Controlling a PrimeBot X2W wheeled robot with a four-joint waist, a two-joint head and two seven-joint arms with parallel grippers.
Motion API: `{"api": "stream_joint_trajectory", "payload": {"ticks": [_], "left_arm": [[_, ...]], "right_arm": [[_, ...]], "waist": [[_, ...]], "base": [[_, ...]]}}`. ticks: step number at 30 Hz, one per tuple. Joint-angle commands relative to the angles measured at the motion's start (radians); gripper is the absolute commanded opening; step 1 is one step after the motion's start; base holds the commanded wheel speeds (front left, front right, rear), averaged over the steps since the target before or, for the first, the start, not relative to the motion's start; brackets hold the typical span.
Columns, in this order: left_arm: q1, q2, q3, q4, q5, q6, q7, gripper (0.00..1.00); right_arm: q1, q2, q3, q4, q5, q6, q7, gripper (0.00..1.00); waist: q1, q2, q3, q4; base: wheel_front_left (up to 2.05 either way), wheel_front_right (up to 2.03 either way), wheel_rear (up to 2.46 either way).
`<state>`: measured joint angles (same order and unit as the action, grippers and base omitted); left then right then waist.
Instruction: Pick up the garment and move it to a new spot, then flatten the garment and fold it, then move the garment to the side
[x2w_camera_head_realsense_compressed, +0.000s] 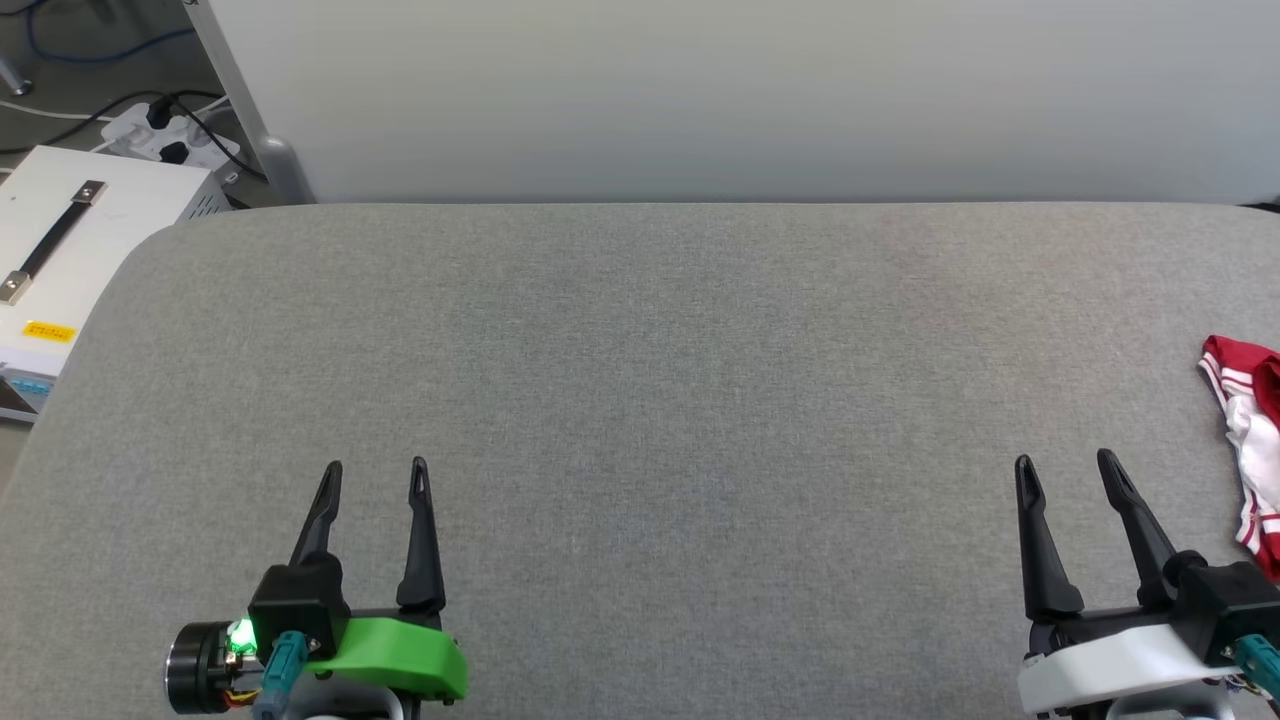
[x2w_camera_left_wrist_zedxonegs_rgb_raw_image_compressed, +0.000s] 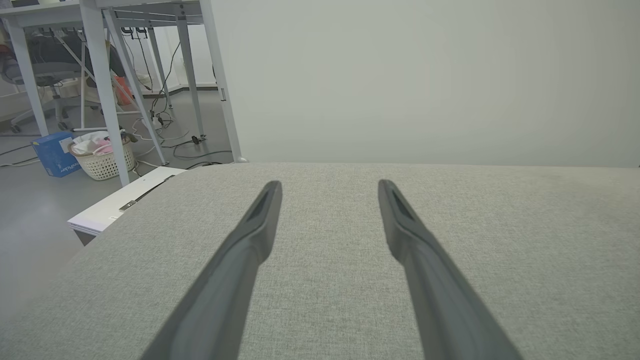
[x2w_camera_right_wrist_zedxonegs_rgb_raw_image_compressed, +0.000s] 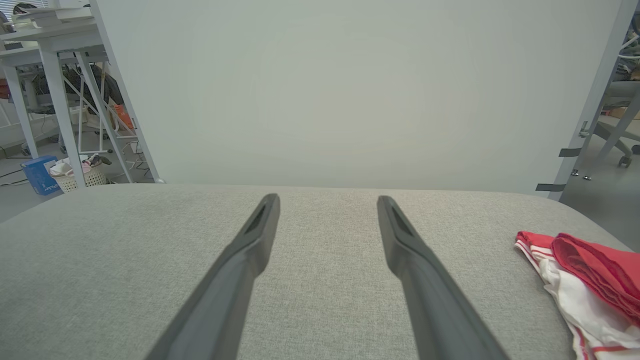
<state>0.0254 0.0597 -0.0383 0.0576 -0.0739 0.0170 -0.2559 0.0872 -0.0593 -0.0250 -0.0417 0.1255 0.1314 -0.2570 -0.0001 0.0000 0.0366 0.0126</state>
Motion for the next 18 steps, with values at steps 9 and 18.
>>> {"api": "stream_joint_trajectory", "payload": {"ticks": [9, 18], "left_arm": [[0.025, -0.007, 0.004, -0.007, -0.003, -0.012, -0.006, 1.0], [0.014, -0.003, 0.003, -0.006, -0.001, -0.009, 0.002, 0.0]], "right_arm": [[0.031, 0.006, 0.004, 0.024, 0.003, -0.001, -0.005, 1.0], [0.018, 0.006, 0.003, 0.027, 0.002, 0.0, 0.002, 0.0]], "waist": [[0.0001, 0.0, -0.009, -0.001], [0.0001, 0.0, -0.009, -0.003]], "base": [[0.0, 0.0, 0.0], [0.0, 0.0, 0.0]]}}
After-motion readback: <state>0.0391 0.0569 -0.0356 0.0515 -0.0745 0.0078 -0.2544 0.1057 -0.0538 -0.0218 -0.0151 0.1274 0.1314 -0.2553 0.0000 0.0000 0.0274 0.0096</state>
